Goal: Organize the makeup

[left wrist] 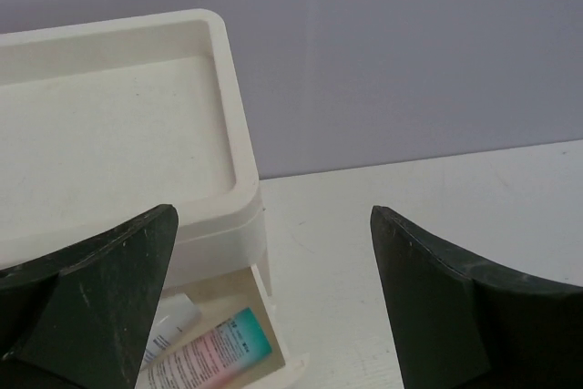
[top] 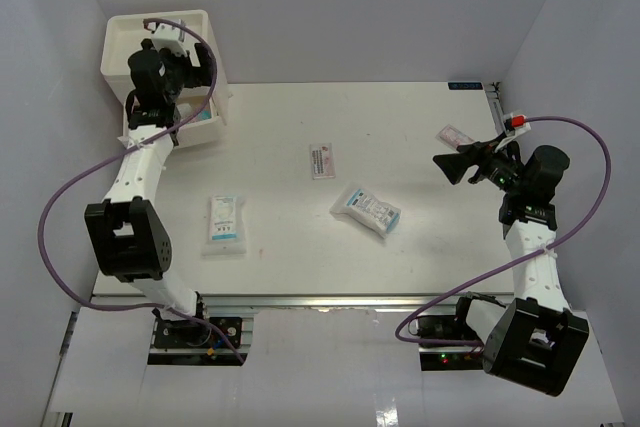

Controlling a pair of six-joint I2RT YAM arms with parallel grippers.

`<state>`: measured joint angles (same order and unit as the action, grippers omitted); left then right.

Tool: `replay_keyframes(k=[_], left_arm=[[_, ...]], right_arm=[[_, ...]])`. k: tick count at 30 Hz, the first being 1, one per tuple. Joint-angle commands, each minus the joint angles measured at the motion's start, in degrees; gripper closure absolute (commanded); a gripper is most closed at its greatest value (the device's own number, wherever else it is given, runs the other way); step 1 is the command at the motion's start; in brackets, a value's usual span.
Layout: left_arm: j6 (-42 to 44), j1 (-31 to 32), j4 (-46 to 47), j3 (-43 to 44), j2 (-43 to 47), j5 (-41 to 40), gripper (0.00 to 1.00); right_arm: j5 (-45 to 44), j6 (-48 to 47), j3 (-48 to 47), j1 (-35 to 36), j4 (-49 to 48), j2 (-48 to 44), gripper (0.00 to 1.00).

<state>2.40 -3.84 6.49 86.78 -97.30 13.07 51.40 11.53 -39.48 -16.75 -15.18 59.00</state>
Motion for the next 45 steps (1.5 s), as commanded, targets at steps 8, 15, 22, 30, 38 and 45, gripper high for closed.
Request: replay_keyframes(k=[8,15,22,30,38,45], left_arm=[[9.2,4.9,-14.4,22.6,-20.3,-10.0,0.02],[11.4,8.3,-16.9,22.0,-20.0,-15.9,0.33],[9.5,11.1,-21.8,24.0,-17.6,-15.2,0.73],[4.8,14.1,-26.4,29.8,-15.7,-10.3,0.79],[-1.0,18.1,-29.8,32.4,-14.4,-9.3,0.79],[-6.2,20.0,-30.1,31.3,-14.6,-6.0,0.76]], right_arm=[[1.6,-1.1,-1.4,0.3,-0.4,1.8,0.06],[2.1,-1.0,-1.6,0.6,0.0,1.6,0.06],[2.3,-1.0,-1.8,0.9,0.1,0.7,0.06],[2.3,-0.9,-1.7,0.9,0.1,-0.3,0.06],[2.1,-1.0,-1.5,0.9,0.0,-1.0,0.06],[2.9,-1.5,-1.3,1.1,0.0,-0.4,0.06]])
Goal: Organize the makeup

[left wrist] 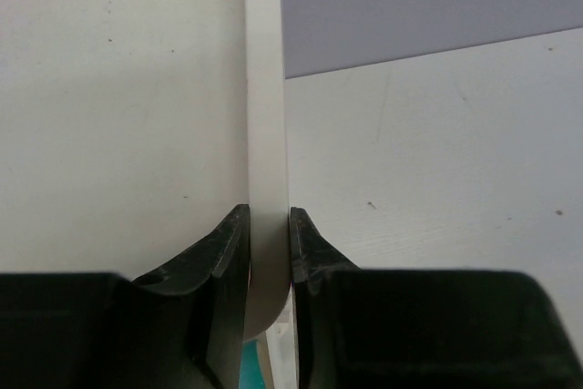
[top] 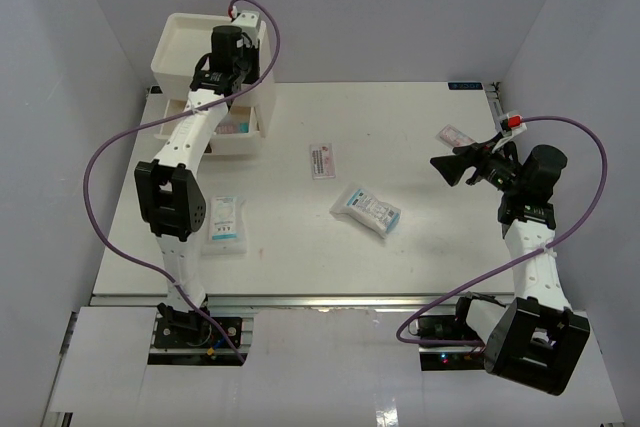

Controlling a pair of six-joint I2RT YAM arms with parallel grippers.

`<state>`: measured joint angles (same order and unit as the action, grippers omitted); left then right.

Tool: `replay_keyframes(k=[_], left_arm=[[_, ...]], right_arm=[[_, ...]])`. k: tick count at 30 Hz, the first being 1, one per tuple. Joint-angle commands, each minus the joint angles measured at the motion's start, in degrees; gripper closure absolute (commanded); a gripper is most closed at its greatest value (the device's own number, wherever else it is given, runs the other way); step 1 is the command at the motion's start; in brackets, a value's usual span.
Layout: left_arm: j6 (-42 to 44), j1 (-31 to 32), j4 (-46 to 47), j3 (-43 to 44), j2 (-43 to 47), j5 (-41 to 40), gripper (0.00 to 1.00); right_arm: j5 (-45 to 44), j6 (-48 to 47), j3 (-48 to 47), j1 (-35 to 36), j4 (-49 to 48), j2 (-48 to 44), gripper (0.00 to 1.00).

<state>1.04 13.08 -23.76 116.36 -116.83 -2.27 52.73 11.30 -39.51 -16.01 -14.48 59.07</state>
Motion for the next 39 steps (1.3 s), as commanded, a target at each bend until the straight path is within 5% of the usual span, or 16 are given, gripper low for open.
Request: replay_keyframes(k=[1,5,7,10,12,15,17,20,26,34,39], left_arm=[[-5.1,3.1,0.2,1.8,4.9,9.7,0.76],[-5.9,3.1,0.6,2.3,5.8,10.9,0.65],[-5.6,3.1,0.6,2.8,6.3,10.3,0.49],[-3.4,3.0,0.7,3.8,7.9,7.9,0.26],[-2.7,2.4,0.8,3.5,9.1,6.9,0.22],[-2.7,0.0,1.3,1.8,11.4,7.6,0.2],[-3.3,-1.8,1.7,0.4,12.9,8.5,0.2],[-4.8,-4.1,2.0,-2.9,16.0,9.8,0.2],[-8.2,-6.8,5.7,-15.2,26.9,8.0,0.17],[-13.8,-9.2,8.2,-37.5,49.2,-4.3,0.03],[-18.7,-10.8,6.2,-47.5,58.9,-8.7,0.02]], right_arm=[[1.9,-1.6,-1.3,0.6,-0.5,-0.5,0.06],[3.9,-6.5,-1.2,4.7,0.8,-0.6,0.05],[7.5,-14.3,-1.3,10.9,2.8,-0.1,0.05],[7.1,-38.3,-3.7,26.5,13.4,1.3,0.06],[3.5,-50.1,-8.1,35.1,22.3,5.1,0.08],[-4.4,-62.6,-18.3,42.9,30.7,12.9,0.2],[-10.7,-66.7,-26.0,48.5,35.2,20.7,0.37],[-20.9,-66.7,-38.6,55.3,37.4,33.2,0.61],[-29.9,-66.0,-62.8,65.1,38.0,57.2,0.74],[-34.9,-60.9,-87.1,68.2,34.7,72.0,0.72],[-34.5,-56.4,-83.7,64.6,26.6,66.4,0.5]])
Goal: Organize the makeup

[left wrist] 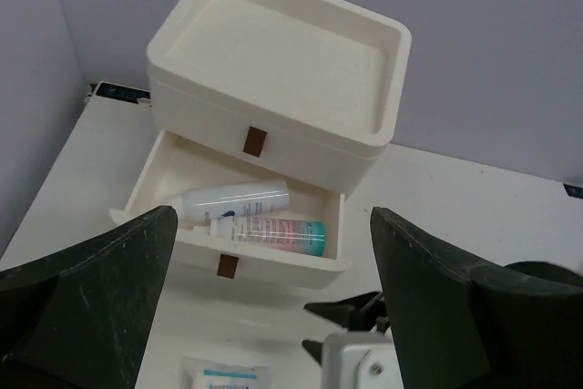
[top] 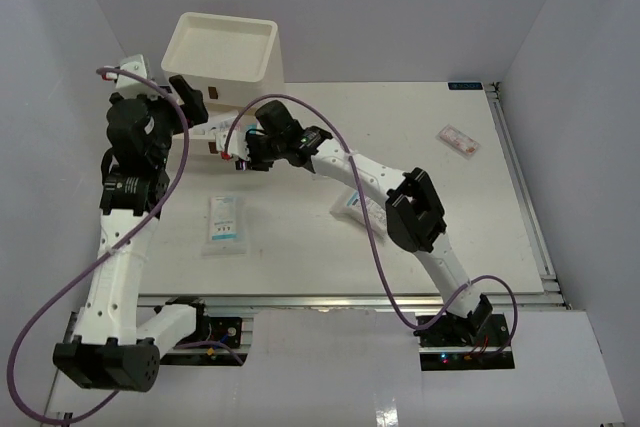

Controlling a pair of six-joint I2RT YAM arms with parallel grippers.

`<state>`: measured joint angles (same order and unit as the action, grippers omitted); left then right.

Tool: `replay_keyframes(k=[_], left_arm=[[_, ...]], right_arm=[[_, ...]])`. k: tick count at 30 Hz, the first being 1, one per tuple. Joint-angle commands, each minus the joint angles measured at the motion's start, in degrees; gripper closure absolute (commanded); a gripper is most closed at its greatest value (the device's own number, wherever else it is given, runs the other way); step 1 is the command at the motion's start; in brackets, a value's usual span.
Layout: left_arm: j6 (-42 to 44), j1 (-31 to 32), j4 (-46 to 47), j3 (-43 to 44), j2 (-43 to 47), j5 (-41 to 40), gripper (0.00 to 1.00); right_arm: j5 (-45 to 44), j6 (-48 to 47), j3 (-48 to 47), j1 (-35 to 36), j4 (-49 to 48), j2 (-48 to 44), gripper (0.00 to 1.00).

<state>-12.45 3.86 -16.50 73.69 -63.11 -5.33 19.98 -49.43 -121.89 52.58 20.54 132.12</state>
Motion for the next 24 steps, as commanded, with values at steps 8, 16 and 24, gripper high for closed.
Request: replay_keyframes(k=[8,16,24], left_arm=[[-17.7,-11.4,-1.7,-11.3,5.3,11.3,0.02],[-31.1,-20.1,5.9,-23.1,3.8,30.6,0.02],[-34.7,-22.5,11.6,-32.1,2.8,34.2,0.02]], right_arm=[[4.4,6.5,-4.1,-9.9,-10.7,-8.1,0.21],[9.6,10.6,-15.7,-11.2,-17.5,-0.9,0.07],[10.5,12.5,-18.7,-10.7,-27.9,6.1,0.06]])
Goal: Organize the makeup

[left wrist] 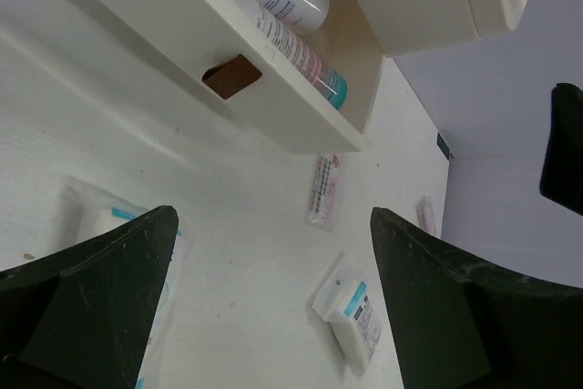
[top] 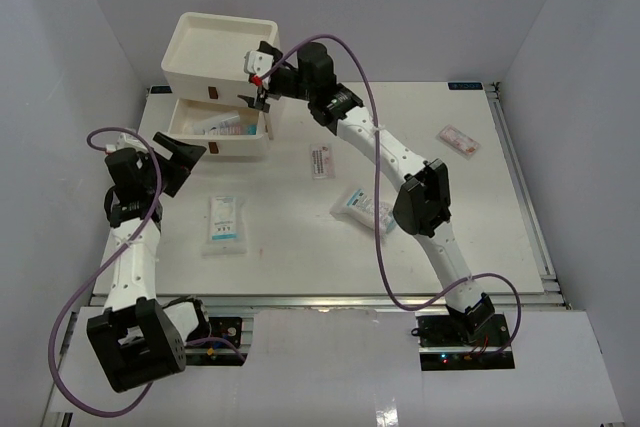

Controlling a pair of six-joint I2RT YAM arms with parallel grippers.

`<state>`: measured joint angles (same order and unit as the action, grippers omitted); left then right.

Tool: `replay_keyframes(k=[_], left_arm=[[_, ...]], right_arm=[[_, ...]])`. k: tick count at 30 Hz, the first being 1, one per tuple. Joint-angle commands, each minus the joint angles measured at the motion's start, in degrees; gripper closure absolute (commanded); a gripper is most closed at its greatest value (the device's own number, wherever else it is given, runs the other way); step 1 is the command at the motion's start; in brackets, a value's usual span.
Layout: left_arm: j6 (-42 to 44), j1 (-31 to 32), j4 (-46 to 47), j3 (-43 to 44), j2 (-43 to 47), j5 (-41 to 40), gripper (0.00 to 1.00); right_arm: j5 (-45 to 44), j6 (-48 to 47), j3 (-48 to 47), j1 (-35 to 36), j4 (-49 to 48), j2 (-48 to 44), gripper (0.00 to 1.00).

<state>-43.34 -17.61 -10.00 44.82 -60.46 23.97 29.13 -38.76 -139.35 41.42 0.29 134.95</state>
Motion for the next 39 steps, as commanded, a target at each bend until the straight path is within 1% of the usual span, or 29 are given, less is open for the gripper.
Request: replay_keyframes(k=[1,4,6,10,14,20,25,29,34,39], left_arm=[[-4.9,-1.3,6.7,-5.4,-1.0,5.2,0.03],[-7.5,-1.6,11.7,-8.9,-3.1,5.9,0.06],[-8.5,-1.7,14.1,-10.4,-4.6,5.8,0.08],[-10.0,-1.6,17.7,-11.1,-8.2,5.5,0.1],[-10.7,-1.6,19.2,-10.9,-11.1,5.1,0.11],[-10.8,-1.7,21.0,-11.8,-13.1,3.8,0.11],[-11.8,-1.6,24.5,-11.0,-17.1,4.4,0.16],[-12.5,-1.6,25.7,-9.7,-19.6,5.3,0.18],[-12.2,-1.7,26.1,-9.3,-19.9,5.2,0.18],[-11.4,-1.7,26.2,-8.9,-20.1,5.7,0.18]], right_arm=[[0.4,1.6,-0.9,0.6,-9.1,4.4,0.06],[-1.6,2.1,-0.7,0.7,-14.1,6.5,0.04],[-3.2,1.8,-0.6,0.7,-15.8,7.7,0.03],[-7.3,0.7,-0.4,0.8,-21.1,9.6,0.02],[-8.0,-1.0,-0.1,0.8,-21.6,10.3,0.02],[-8.1,-4.0,0.7,0.9,-21.0,11.2,0.0],[-8.1,-5.8,1.0,0.9,-19.0,11.7,0.11],[-8.7,-7.9,1.3,0.9,-17.6,11.8,0.14],[-9.3,-9.7,1.6,0.8,-16.1,12.3,0.18],[-8.9,-11.1,1.7,0.6,-13.8,12.9,0.26]])
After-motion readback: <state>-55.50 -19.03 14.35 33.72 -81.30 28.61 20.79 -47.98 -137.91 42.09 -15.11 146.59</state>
